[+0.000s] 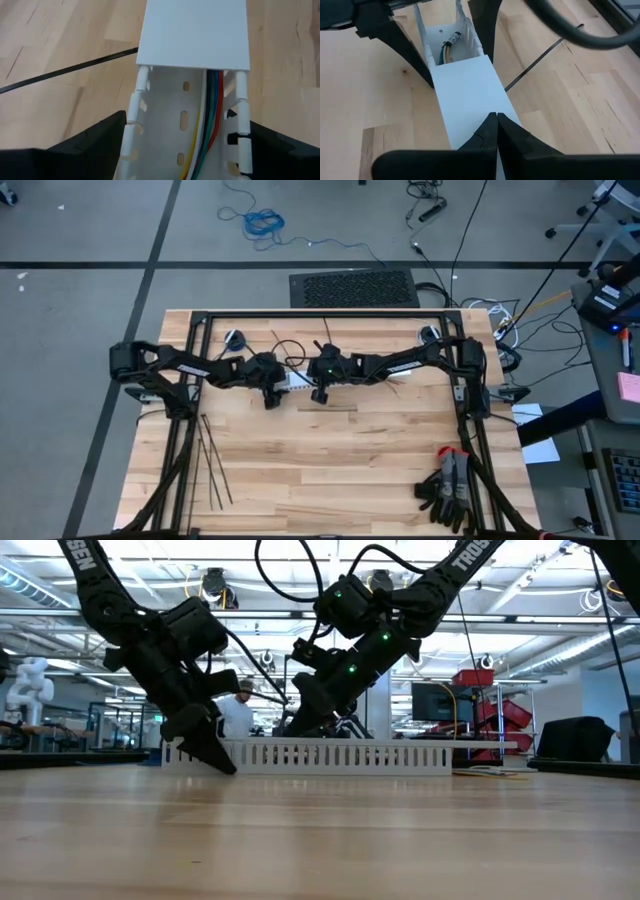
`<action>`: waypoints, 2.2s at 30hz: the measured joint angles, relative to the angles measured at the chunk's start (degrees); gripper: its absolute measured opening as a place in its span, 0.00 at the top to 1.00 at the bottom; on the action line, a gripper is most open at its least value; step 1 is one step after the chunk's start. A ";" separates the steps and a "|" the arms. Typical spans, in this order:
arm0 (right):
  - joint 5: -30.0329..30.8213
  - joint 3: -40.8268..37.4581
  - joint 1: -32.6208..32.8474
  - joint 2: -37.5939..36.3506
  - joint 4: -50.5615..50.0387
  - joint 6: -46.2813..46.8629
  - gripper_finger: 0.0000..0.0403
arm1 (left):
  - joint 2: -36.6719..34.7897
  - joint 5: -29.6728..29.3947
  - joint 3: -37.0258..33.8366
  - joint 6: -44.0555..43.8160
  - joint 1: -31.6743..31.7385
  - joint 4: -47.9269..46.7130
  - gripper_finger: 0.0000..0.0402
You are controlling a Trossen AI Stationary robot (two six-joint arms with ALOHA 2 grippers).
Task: Ziptie cables
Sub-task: Close the white cable duct
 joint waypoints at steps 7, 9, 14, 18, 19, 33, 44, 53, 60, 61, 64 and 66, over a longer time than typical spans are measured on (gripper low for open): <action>-0.06 -0.07 -0.04 0.03 -0.31 0.03 1.00 | 0.16 -0.01 -1.22 -0.66 -0.10 3.25 0.26; -0.06 -0.07 -0.04 0.04 -0.65 0.03 1.00 | 0.26 0.59 -2.09 -0.71 -0.28 5.40 0.32; -2.02 -0.18 -0.23 0.03 -0.13 0.19 1.00 | 2.30 1.01 -2.84 -2.17 -0.57 9.28 0.43; -3.48 -0.24 -0.05 0.52 2.17 1.13 1.00 | 4.78 1.37 -2.92 -3.20 -0.55 12.26 0.44; -3.85 -0.26 0.01 1.14 3.43 1.13 1.00 | 5.37 1.52 -2.92 -3.22 -0.55 12.89 0.44; -7.85 -0.47 0.03 1.46 10.01 -1.08 1.00 | 6.71 2.63 -2.61 -2.92 -0.55 14.56 0.44; -7.82 -0.38 0.16 -1.38 2.70 -1.47 1.00 | 6.73 3.59 -2.67 -0.01 -0.52 14.53 0.44; -12.42 0.80 -0.52 5.39 10.21 2.34 1.00 | 6.69 3.51 -2.70 2.14 -0.52 14.02 0.44; -13.12 4.03 -0.28 6.24 8.21 1.17 1.00 | 6.69 3.53 -2.70 2.49 -0.52 13.94 0.44; -13.00 4.21 -0.14 5.06 6.90 0.24 1.00 | 6.69 3.53 -2.66 2.52 -0.53 13.95 0.44; -13.45 6.25 0.15 0.31 -5.50 -3.08 1.00 | 6.80 3.73 -2.52 2.40 -0.55 14.24 0.44; -13.68 9.64 0.15 -2.74 -12.97 -4.58 1.00 | 6.79 3.53 -2.57 2.48 -0.55 14.24 0.44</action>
